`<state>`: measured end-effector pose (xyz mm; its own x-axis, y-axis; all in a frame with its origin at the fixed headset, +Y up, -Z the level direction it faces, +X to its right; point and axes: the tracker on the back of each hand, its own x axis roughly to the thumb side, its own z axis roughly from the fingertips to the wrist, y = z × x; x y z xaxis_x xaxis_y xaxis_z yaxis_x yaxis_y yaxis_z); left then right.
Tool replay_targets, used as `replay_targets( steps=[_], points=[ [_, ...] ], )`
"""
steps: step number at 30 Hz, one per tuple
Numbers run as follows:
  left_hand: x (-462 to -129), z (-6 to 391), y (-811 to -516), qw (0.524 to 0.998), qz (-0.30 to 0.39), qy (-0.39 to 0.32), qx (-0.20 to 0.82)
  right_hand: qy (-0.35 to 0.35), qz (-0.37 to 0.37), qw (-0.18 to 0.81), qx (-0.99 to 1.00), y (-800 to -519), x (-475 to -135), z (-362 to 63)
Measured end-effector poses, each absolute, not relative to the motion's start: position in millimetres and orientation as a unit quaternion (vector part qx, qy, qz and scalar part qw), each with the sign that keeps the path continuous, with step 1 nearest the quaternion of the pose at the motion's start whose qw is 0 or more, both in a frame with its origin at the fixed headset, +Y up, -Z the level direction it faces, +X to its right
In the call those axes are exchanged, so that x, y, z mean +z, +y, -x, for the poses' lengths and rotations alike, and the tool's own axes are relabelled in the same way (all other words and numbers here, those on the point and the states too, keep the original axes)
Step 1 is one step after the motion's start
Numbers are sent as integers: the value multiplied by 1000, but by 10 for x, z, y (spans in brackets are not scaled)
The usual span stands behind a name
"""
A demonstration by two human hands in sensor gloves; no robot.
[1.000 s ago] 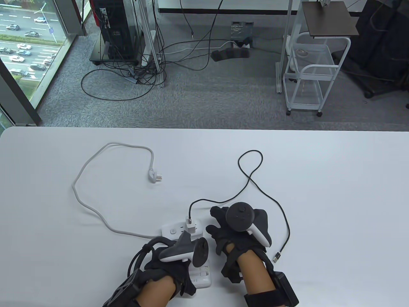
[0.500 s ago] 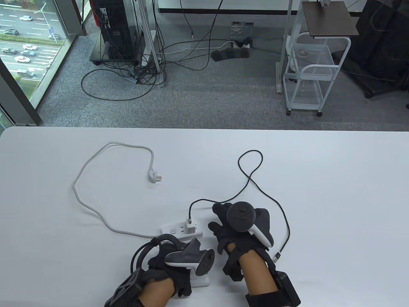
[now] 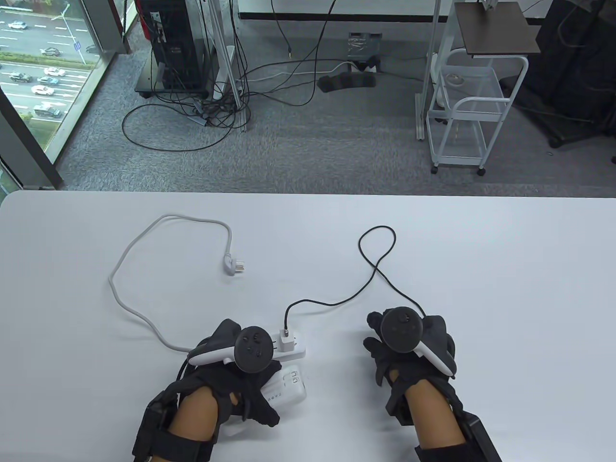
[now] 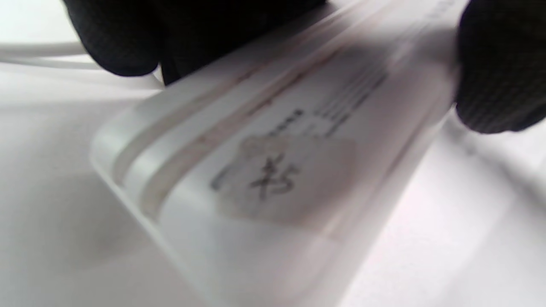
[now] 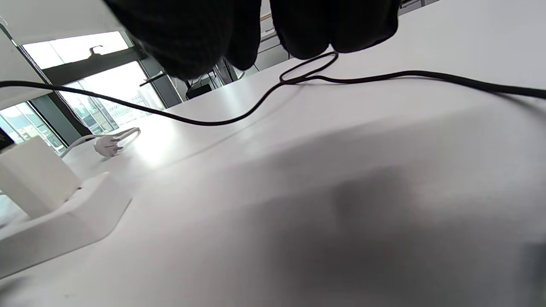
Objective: Charge the battery pack
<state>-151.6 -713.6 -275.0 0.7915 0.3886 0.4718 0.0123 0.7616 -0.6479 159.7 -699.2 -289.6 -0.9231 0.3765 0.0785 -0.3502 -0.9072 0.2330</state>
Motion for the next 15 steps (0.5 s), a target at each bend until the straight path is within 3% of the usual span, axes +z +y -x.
replay_targets(
  steps=[9,15],
  points=[
    [-2792,1663,-7146,889,329,-291,129,210,-85,30,974,-7166,-2750,-1884],
    [-2799,1688,-7125,892,322,-290,129,237,-88,-66,965,-7276,-2644,-1991]
  ],
)
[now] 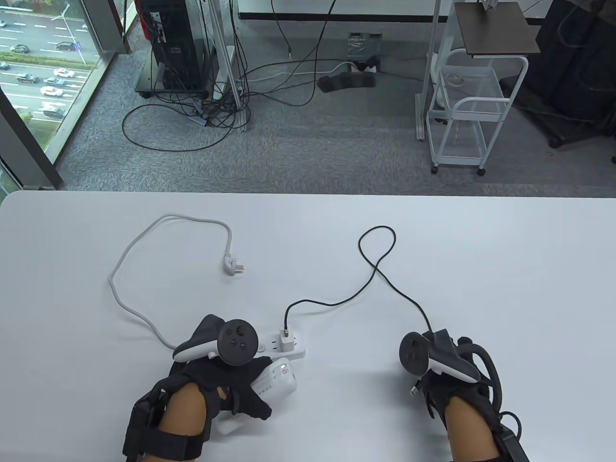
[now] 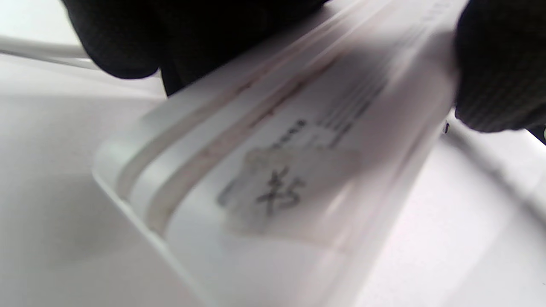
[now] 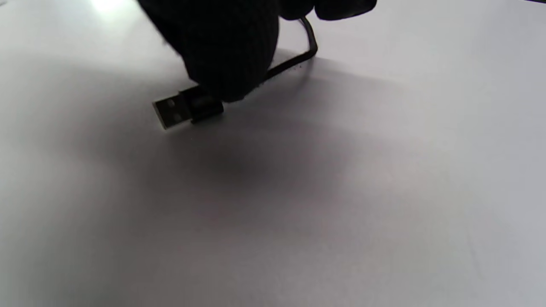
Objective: Charge the battery pack
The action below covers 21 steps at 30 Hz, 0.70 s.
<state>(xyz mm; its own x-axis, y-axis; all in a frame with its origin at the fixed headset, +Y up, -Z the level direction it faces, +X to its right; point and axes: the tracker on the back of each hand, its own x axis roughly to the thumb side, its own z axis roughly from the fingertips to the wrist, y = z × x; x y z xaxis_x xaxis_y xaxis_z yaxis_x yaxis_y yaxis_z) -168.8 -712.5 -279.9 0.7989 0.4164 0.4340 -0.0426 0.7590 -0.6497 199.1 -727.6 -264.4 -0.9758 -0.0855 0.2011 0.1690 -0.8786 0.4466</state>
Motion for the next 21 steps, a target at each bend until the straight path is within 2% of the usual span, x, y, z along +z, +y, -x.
replay_targets(
  steps=[5,11,21],
  points=[
    [-2799,1699,-7122,892,321,-291,132,-215,105,65,-969,-7389,-2610,-2014],
    [-2804,1706,-7122,892,317,-293,133,-178,122,61,-975,-7398,-2610,-1998],
    [-2799,1701,-7127,893,317,-293,127,-174,134,22,-975,-7431,-2613,-2023]
  ],
)
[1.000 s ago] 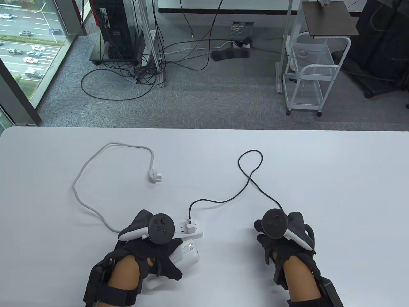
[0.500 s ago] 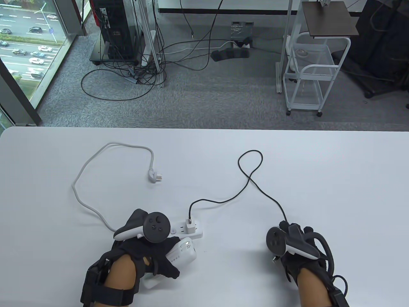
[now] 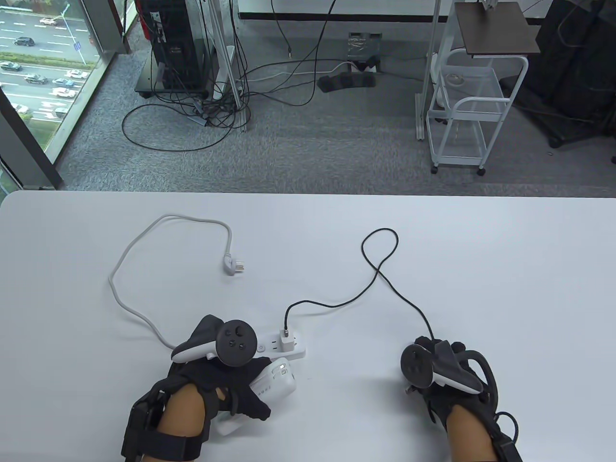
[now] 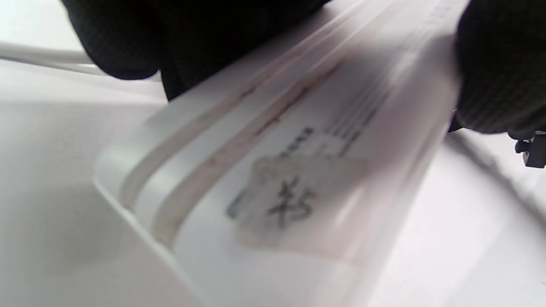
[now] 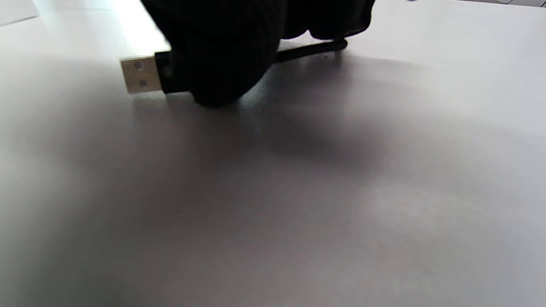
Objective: Charge the battery pack
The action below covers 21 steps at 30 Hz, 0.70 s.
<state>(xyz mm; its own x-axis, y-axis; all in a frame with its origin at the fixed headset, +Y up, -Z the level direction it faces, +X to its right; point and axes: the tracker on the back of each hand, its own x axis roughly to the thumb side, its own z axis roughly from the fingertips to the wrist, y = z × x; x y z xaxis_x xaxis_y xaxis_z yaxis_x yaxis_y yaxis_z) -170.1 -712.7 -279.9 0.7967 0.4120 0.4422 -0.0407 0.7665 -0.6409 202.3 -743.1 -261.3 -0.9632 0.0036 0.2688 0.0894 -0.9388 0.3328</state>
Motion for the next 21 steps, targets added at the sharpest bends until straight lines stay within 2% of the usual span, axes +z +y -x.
replay_targets(
  steps=[11,21],
  points=[
    [-2788,1668,-7071,895,300,-306,125,-137,156,-46,-977,-7213,-2670,-1842],
    [-2780,1663,-7057,899,296,-302,117,-151,162,-99,-970,-7101,-2796,-1464]
  ],
)
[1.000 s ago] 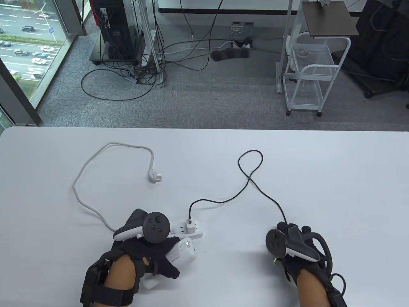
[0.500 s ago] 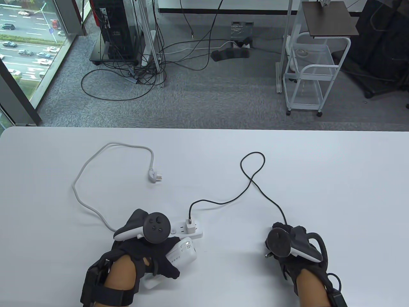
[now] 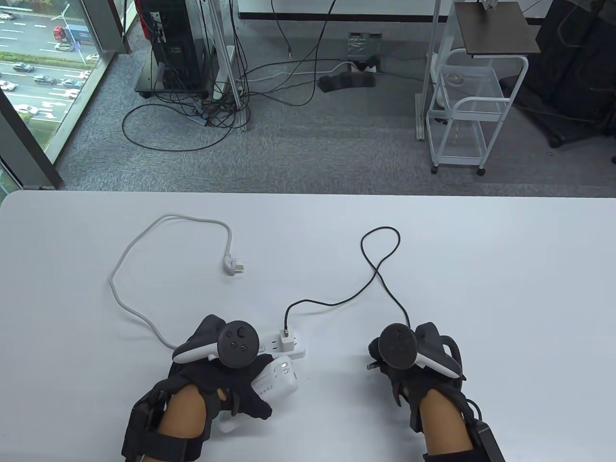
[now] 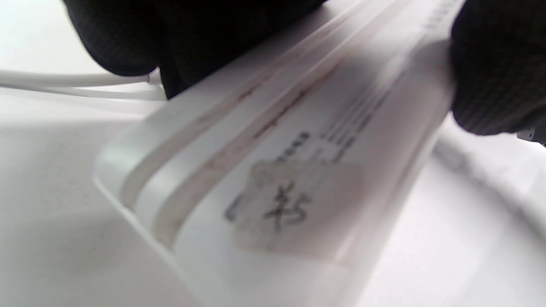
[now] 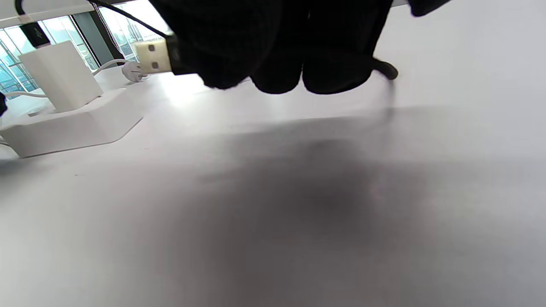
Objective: Charge the battery pack
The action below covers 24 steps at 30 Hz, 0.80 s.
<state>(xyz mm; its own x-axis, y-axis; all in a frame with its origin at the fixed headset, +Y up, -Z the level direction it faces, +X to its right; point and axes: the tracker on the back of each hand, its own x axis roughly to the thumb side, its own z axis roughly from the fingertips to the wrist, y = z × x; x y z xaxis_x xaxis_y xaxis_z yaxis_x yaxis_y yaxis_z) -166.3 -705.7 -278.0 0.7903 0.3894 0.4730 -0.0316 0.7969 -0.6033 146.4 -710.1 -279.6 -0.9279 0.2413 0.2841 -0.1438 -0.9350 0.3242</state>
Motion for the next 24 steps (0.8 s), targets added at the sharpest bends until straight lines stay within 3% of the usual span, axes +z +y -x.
replay_targets(
  steps=[24],
  points=[
    [-2737,1647,-6938,912,257,-305,95,86,-219,214,948,-7058,-2647,-1190]
  ],
)
